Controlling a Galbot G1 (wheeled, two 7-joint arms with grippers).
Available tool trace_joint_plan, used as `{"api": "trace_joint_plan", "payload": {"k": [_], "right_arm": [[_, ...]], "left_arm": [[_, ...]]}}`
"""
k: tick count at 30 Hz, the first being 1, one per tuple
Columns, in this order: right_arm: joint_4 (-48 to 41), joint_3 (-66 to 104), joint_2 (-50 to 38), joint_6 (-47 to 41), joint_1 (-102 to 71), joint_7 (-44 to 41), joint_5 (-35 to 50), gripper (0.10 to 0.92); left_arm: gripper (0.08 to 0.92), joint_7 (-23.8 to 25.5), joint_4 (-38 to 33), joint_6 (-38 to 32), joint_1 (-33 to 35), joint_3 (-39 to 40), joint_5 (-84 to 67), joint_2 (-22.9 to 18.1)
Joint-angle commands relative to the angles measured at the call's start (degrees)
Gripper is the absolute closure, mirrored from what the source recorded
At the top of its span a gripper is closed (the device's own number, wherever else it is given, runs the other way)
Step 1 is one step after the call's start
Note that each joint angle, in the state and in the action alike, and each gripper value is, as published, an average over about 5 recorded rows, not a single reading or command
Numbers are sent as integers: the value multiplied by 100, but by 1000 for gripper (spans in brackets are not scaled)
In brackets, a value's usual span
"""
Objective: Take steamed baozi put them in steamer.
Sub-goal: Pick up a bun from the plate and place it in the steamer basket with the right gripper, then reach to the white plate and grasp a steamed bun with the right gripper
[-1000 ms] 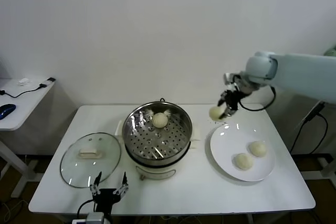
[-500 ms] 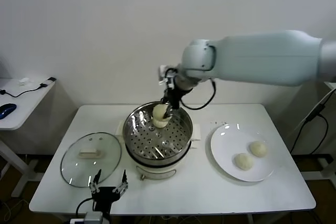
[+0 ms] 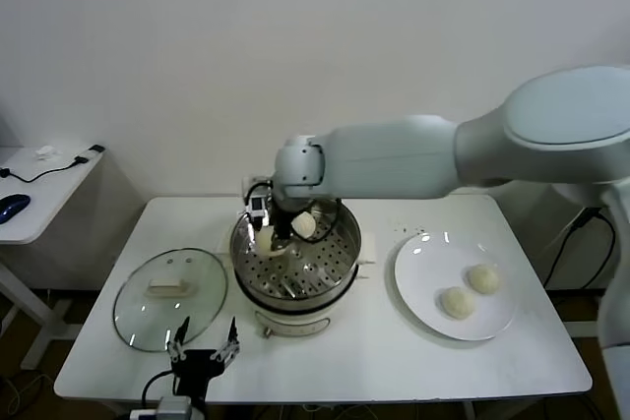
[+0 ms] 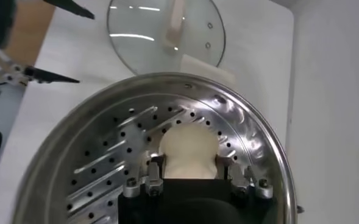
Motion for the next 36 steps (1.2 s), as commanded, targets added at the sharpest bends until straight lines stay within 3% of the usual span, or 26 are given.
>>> {"api": "trace_joint_plan", "payload": {"k": [1, 5, 15, 19, 25, 31, 36], "right_arm": [[-650, 71, 423, -78, -561, 177, -127, 457], [-586, 77, 412, -101, -502, 80, -123, 441], [-23, -24, -366, 382, 391, -802, -248, 216], [320, -192, -1254, 1068, 982, -1627, -391, 203], [875, -922, -3068, 1622, 1997, -2549, -1425, 202], [1577, -1841, -4520, 1785, 2221, -2744, -2451, 203], [1790, -1863, -5216, 1652, 1412, -2507, -3049, 202]], "left_arm": [[177, -3, 19, 3, -9, 6, -20, -13], [177, -1, 26, 4, -13, 27, -14, -24], [177, 15, -15, 14, 4, 29, 0, -20], [177, 21, -50, 21, 10, 23, 0, -19], [177, 21, -70, 19, 19, 33, 3, -27], [177, 16, -35, 13, 8, 10, -3, -25], [177, 19, -31, 25, 2, -35, -8, -22]]}}
